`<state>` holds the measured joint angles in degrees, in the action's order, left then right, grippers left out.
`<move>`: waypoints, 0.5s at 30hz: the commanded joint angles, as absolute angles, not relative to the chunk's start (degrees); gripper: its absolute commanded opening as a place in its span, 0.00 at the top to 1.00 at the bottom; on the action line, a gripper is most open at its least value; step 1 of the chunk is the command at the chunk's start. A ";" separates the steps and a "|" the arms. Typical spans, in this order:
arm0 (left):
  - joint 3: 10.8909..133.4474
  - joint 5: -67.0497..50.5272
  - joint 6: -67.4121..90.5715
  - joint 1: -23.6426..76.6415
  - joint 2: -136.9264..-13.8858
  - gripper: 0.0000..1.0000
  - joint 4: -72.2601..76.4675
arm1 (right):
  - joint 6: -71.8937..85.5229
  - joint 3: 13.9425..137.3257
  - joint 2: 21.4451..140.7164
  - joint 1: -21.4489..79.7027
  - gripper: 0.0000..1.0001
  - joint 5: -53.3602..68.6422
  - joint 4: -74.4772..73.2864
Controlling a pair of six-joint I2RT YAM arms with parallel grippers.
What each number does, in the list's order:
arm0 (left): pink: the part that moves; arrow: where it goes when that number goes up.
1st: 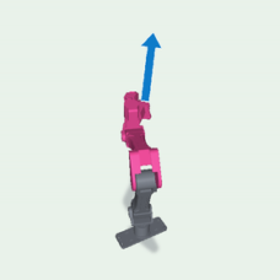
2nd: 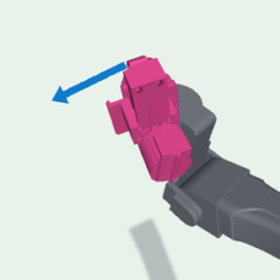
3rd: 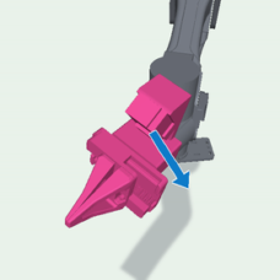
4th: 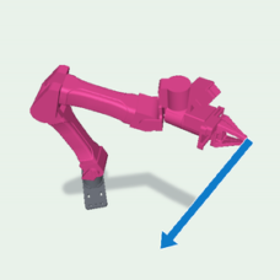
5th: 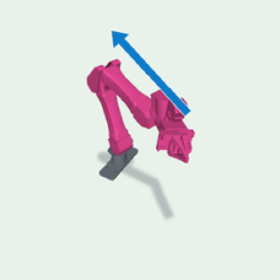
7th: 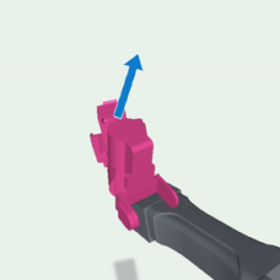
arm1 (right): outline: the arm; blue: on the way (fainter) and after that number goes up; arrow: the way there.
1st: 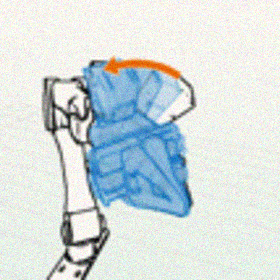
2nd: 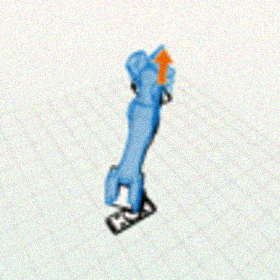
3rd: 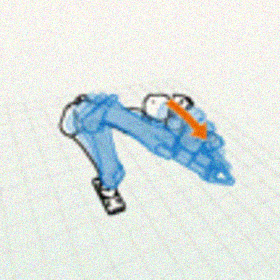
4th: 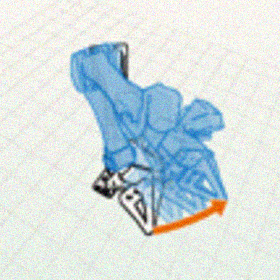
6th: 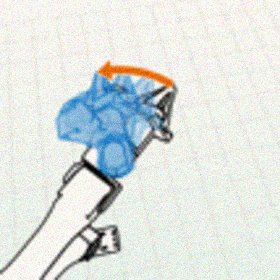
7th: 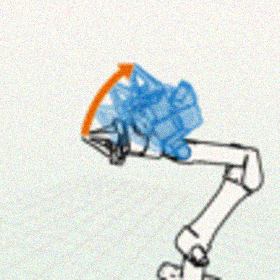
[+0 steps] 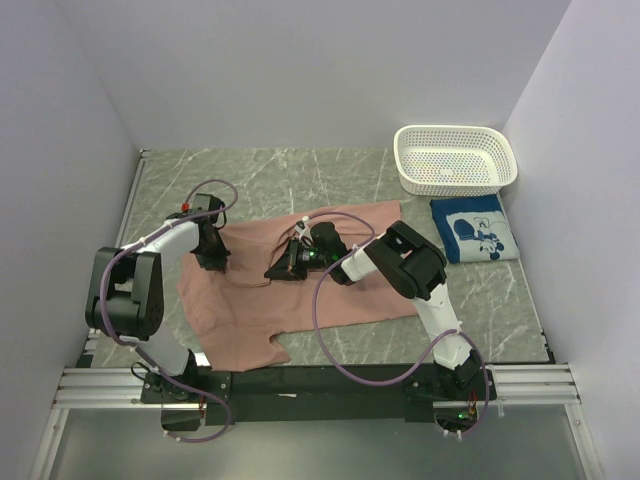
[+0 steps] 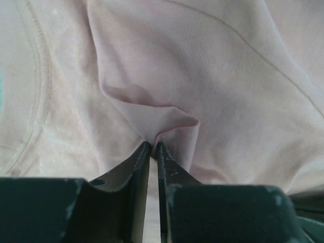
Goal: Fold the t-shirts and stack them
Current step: Fold the tshirt
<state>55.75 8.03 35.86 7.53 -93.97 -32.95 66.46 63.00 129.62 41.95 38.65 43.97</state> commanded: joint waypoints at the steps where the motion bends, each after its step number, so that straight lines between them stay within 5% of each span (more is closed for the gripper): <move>1: 56.43 9.49 36.47 7.91 -90.36 0.82 -35.16 | 65.30 64.16 131.31 41.66 1.00 38.06 44.21; 10: 55.99 8.70 36.65 7.91 -90.00 0.84 -35.60 | 65.48 64.34 131.92 41.66 1.00 38.32 44.03; 15: 55.99 9.14 37.09 7.91 -89.39 0.95 -36.65 | 65.21 64.42 131.66 41.75 1.00 38.32 43.59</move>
<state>55.72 8.45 36.67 7.70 -91.48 -35.44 66.65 63.77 130.21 41.95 39.18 44.18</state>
